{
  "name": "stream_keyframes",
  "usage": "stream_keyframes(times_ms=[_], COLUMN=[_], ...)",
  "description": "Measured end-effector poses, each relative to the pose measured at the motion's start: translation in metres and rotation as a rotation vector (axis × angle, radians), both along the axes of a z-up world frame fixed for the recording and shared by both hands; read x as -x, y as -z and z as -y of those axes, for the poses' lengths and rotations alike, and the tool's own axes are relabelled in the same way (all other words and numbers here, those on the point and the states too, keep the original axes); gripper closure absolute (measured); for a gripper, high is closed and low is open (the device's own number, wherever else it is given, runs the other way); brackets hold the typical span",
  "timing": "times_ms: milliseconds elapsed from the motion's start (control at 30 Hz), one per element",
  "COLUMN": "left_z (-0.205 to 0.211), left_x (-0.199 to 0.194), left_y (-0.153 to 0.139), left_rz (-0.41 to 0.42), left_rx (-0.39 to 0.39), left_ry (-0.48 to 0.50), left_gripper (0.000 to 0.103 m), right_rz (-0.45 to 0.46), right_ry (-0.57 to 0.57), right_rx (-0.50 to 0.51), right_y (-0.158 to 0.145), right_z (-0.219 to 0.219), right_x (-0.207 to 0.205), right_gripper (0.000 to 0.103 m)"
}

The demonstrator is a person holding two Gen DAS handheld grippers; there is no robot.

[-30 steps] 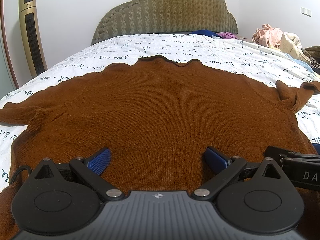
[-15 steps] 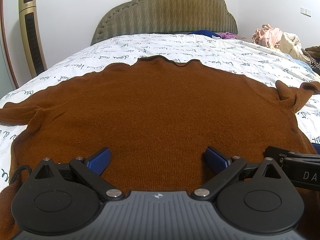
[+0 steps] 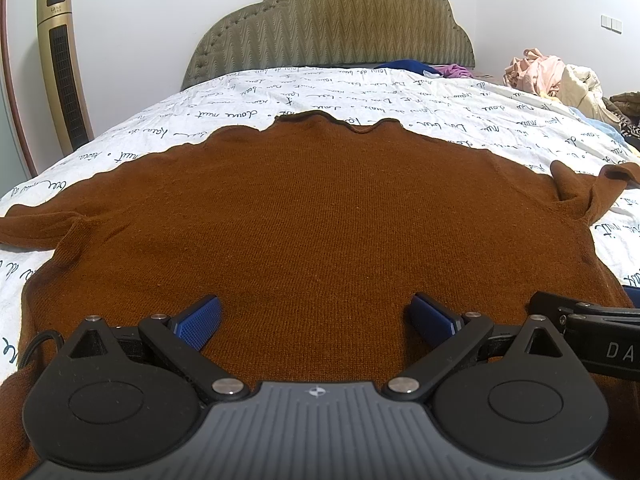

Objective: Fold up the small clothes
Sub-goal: 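Grasp the brown sweater sleeve cuff with the right gripper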

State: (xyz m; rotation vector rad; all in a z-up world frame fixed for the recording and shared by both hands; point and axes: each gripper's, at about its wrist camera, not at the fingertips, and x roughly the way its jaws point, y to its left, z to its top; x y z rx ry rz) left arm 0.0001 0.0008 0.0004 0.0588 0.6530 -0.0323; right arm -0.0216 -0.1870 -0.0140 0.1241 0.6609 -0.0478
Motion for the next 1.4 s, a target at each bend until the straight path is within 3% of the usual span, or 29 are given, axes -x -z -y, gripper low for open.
stream_keyframes(times_ms=[267,400,567,733,900,1067,1167,1300,1367,1400], left_z=[0.003,0.017,0.051,0.097,0.141,0.176,0.191,0.205,0.211,0.214], left_x=[0.005,0.0,-0.009,-0.029,-0.051,-0.07,-0.075,-0.078,-0.078,-0.079], left_y=[-0.005,-0.014,-0.029,-0.039,-0.035,-0.03,-0.028,-0.023,-0.02,-0.019], left_rz=[-0.025,-0.047,-0.023,-0.019,-0.037,-0.048,-0.039,-0.044,-0.047,-0.048], left_rx=[0.003,0.029,-0.016,-0.048,-0.064,-0.066,-0.057,-0.061,-0.062,-0.066], left_ry=[0.035,0.074,0.139,0.201,0.233,0.254,0.265,0.285,0.295,0.3], left_gripper=[0.001,0.001,0.001,0.001,0.001,0.001,0.001,0.001,0.001,0.001], right_rz=[0.018,0.039,0.038,0.054,0.088,0.08,0.068,0.113,0.141,0.15], right_ry=[-0.015,0.038,0.137,0.256,0.416,0.477,0.486,0.492,0.487,0.485], right_rx=[-0.043,-0.047,-0.026,-0.164,-0.382,-0.477,-0.57,-0.686,-0.733,-0.748], right_y=[-0.02,-0.039,-0.05,-0.052,-0.035,-0.015,-0.001,0.01,0.012,0.014], right_z=[0.023,0.067,0.138,0.226,0.314,0.36,0.379,0.395,0.401,0.403], right_x=[0.004,-0.003,-0.023,-0.04,-0.059,-0.081,-0.096,-0.103,-0.105,-0.106], right_gripper=[0.0,0.0,0.0,0.001,0.001,0.001,0.007,0.01,0.02,0.036])
